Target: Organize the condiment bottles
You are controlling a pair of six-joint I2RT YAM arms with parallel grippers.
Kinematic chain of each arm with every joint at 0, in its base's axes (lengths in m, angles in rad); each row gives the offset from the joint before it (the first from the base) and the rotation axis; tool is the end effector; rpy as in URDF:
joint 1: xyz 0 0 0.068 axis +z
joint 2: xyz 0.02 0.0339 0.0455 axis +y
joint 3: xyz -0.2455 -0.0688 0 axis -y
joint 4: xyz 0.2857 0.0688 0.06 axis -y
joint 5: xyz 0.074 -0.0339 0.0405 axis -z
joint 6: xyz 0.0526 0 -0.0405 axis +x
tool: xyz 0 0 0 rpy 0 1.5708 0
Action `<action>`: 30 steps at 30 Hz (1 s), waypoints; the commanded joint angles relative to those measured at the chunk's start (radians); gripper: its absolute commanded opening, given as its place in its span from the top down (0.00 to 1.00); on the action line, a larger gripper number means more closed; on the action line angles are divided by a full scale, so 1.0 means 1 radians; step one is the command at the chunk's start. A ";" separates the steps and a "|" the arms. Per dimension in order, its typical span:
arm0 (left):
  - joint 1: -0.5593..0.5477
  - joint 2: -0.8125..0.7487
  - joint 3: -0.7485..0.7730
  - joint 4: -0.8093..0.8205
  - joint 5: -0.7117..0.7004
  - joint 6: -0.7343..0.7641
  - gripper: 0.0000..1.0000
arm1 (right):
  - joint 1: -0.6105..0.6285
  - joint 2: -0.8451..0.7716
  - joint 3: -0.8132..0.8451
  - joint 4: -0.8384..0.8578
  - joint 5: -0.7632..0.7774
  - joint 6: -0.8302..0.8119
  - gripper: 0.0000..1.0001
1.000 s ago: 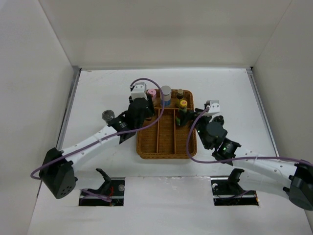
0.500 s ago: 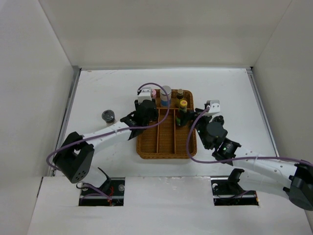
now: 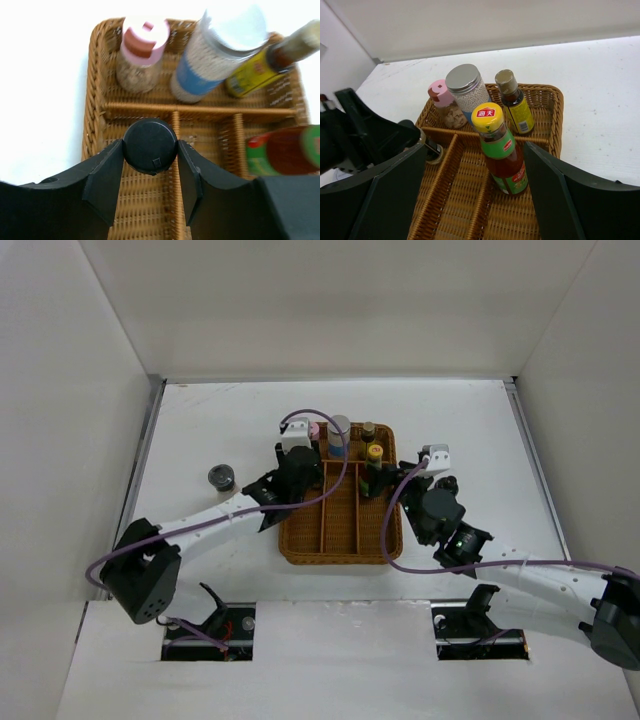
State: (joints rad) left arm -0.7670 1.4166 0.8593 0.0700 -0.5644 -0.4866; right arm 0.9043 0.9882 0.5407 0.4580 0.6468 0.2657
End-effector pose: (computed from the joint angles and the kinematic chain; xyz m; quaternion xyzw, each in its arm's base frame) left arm 0.2796 -0.2304 0.2004 -0.0272 0.8349 -0.0972 0.5410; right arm 0.2008 0.2040 0.2502 0.0051 0.7041 0.1858 0.6853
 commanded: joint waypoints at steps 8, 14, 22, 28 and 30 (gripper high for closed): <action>-0.002 -0.002 0.049 -0.016 -0.046 0.000 0.70 | -0.002 -0.016 0.001 0.053 0.010 0.003 0.15; 0.018 0.019 0.012 0.059 -0.040 -0.001 0.70 | -0.002 -0.003 0.005 0.053 0.005 0.003 0.15; 0.025 0.084 0.001 0.096 -0.011 -0.006 0.64 | -0.005 -0.005 0.001 0.059 0.002 0.009 0.15; 0.027 0.116 0.009 0.083 -0.015 -0.006 0.60 | -0.006 -0.013 -0.002 0.059 0.005 0.009 0.15; 0.024 0.111 0.003 0.091 -0.020 -0.006 0.48 | -0.003 -0.014 0.001 0.057 0.011 0.000 0.15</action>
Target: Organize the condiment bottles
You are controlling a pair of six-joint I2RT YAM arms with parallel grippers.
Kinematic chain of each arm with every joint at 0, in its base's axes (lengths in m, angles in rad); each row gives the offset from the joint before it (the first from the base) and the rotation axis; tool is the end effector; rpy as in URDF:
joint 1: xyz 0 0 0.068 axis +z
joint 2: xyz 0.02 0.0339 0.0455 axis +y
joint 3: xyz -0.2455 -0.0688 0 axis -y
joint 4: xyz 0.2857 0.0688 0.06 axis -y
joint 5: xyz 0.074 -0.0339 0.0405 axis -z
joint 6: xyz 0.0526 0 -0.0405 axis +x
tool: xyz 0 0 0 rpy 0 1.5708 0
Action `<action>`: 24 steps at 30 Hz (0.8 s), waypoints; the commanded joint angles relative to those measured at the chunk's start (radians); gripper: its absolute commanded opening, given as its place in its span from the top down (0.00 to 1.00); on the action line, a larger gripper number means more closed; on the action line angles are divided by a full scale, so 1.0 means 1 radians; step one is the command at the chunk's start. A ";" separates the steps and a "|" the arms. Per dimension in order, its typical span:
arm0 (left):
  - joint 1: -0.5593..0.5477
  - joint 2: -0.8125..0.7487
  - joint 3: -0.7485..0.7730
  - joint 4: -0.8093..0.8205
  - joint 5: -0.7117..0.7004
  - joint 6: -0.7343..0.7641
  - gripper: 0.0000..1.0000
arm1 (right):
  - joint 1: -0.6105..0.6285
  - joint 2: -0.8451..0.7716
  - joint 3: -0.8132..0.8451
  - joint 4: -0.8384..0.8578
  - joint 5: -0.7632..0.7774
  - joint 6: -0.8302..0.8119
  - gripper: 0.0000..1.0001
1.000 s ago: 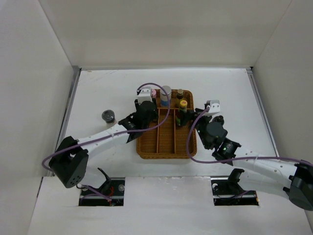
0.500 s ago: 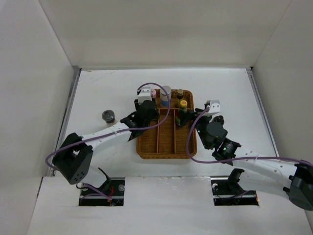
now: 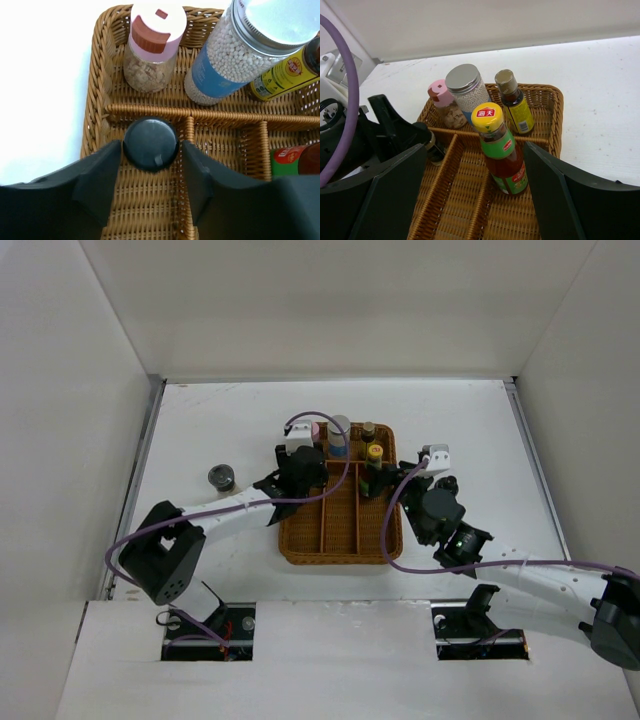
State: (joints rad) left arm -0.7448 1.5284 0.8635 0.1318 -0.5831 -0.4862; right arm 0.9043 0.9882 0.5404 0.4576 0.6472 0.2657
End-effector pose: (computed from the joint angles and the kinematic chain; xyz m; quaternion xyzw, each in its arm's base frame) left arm 0.2939 -0.2315 0.1698 -0.0341 0.8432 -0.0704 0.5319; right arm 0.2008 0.2039 0.2500 0.0051 0.7043 0.1855 0.6852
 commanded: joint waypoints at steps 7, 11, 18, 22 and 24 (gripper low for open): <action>0.000 -0.112 -0.012 0.029 -0.011 0.001 0.21 | -0.003 -0.026 -0.002 0.059 0.012 0.001 0.15; 0.009 -0.236 -0.032 0.020 -0.015 0.009 0.20 | -0.003 -0.010 0.001 0.058 0.008 0.004 0.15; 0.101 -0.471 -0.098 -0.145 -0.090 0.005 0.23 | -0.002 -0.025 -0.005 0.058 0.014 0.003 0.15; 0.199 -0.569 -0.119 -0.346 -0.104 -0.043 0.23 | -0.003 -0.017 -0.003 0.059 0.005 0.010 0.15; 0.256 -0.608 -0.130 -0.417 -0.092 -0.061 0.21 | -0.003 -0.010 0.000 0.059 0.003 0.010 0.15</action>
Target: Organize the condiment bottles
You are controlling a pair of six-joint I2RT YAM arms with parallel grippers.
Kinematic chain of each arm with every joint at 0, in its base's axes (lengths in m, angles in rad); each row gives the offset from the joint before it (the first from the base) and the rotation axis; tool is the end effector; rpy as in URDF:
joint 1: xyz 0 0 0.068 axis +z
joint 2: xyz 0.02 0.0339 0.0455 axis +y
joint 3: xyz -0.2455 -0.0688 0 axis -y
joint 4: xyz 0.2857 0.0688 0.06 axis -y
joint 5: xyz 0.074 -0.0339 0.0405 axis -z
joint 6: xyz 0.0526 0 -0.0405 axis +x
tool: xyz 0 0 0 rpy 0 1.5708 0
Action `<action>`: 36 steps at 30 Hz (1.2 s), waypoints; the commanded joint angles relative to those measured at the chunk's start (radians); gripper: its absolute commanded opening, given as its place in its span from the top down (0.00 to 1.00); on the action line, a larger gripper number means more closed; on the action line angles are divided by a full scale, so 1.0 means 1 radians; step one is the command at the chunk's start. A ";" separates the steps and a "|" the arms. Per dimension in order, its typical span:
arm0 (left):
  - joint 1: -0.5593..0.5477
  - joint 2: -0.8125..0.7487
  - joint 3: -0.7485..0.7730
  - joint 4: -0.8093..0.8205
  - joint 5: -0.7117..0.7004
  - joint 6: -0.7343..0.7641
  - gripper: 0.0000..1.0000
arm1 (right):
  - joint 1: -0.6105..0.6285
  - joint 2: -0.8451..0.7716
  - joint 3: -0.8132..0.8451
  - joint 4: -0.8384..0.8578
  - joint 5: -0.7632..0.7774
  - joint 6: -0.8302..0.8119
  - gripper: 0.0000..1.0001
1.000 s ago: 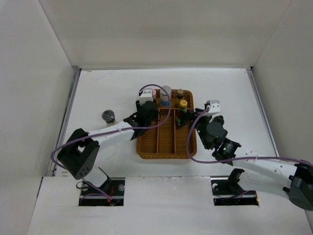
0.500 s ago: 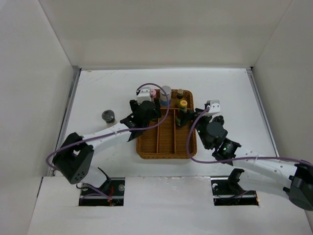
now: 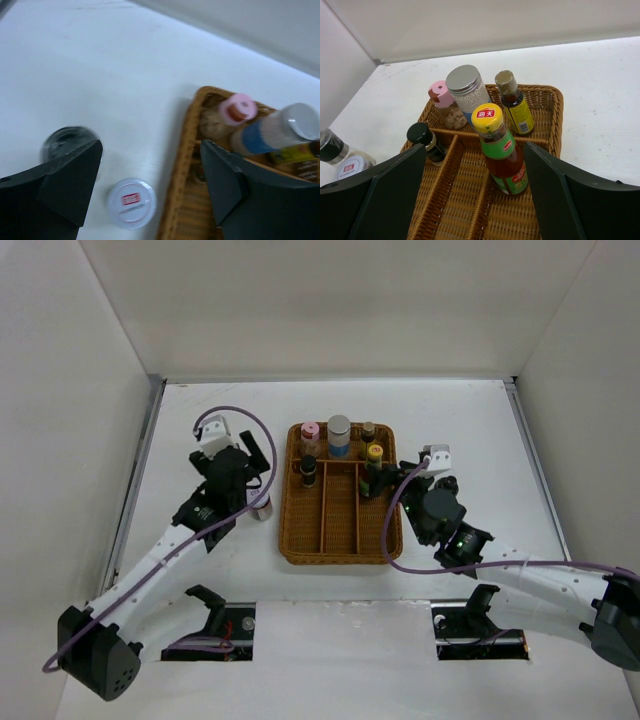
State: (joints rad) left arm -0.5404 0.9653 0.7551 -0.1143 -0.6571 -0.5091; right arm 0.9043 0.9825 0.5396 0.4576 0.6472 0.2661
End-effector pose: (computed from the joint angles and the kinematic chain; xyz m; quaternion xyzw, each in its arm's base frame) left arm 0.2582 -0.1174 0.2775 -0.1763 0.7715 -0.0500 0.6093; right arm 0.2002 0.2033 0.2512 0.0063 0.7029 0.1870 0.6862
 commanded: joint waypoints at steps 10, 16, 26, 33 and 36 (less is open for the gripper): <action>0.138 0.093 -0.019 -0.199 -0.001 -0.045 0.14 | -0.002 -0.007 0.000 0.059 -0.009 0.013 0.13; 0.147 0.119 -0.042 -0.156 -0.067 -0.055 0.16 | -0.002 -0.005 0.000 0.059 -0.018 0.018 0.13; 0.182 0.188 -0.048 -0.071 -0.064 -0.052 0.36 | -0.002 -0.010 -0.001 0.055 -0.020 0.021 0.13; 0.170 0.132 -0.054 -0.054 -0.064 -0.045 0.55 | -0.002 -0.018 -0.004 0.058 -0.014 0.015 0.13; 0.142 0.021 -0.002 -0.099 -0.079 -0.022 0.58 | -0.002 -0.010 -0.006 0.059 -0.018 0.022 0.13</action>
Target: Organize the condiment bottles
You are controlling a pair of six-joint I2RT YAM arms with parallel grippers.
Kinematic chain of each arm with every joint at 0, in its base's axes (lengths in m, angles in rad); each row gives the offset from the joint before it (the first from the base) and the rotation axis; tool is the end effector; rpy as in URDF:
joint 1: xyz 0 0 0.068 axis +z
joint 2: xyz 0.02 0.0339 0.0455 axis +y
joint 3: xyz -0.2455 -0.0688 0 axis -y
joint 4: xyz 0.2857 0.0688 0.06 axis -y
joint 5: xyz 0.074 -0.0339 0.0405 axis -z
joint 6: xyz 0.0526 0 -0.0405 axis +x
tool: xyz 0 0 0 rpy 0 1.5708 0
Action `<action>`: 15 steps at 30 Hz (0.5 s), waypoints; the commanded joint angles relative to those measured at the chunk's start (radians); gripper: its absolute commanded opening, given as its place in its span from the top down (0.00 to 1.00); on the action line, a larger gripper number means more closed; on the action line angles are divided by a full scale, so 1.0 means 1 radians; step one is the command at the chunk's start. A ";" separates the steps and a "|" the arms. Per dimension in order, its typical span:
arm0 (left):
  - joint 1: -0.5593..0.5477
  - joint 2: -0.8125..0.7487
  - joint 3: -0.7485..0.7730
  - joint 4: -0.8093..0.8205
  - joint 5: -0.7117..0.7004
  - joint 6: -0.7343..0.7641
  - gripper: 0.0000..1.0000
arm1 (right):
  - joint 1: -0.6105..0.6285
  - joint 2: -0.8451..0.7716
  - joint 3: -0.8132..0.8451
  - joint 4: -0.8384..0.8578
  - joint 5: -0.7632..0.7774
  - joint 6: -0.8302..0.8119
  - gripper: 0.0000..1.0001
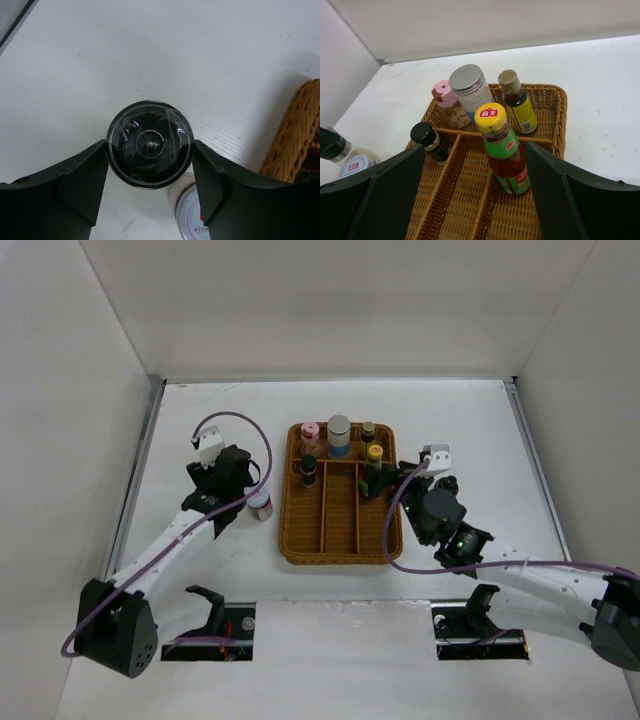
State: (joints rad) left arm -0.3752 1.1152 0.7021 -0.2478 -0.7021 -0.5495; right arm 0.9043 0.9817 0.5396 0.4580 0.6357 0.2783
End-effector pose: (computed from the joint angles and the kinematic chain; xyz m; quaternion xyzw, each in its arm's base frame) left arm 0.2803 -0.0739 0.2041 -0.2240 0.8271 0.0924 0.5071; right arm 0.2000 0.2038 0.2515 0.0067 0.7025 0.1954 0.6843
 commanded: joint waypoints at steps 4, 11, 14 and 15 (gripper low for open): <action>-0.093 -0.239 0.166 -0.043 -0.077 0.085 0.59 | -0.002 -0.009 -0.003 0.059 0.001 0.005 0.13; -0.334 -0.253 0.304 -0.143 -0.082 0.097 0.60 | -0.014 -0.041 -0.020 0.062 0.022 0.012 0.13; -0.424 -0.241 0.335 -0.151 -0.134 0.099 0.61 | -0.020 -0.048 -0.027 0.074 0.024 0.015 0.13; -0.449 -0.235 0.349 -0.150 -0.172 0.102 0.61 | -0.018 -0.048 -0.027 0.074 0.025 0.012 0.13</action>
State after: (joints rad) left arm -0.7712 0.8749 0.9878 -0.4057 -0.7822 -0.4671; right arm 0.8917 0.9535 0.5148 0.4683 0.6411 0.2840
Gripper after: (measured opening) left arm 0.614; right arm 0.870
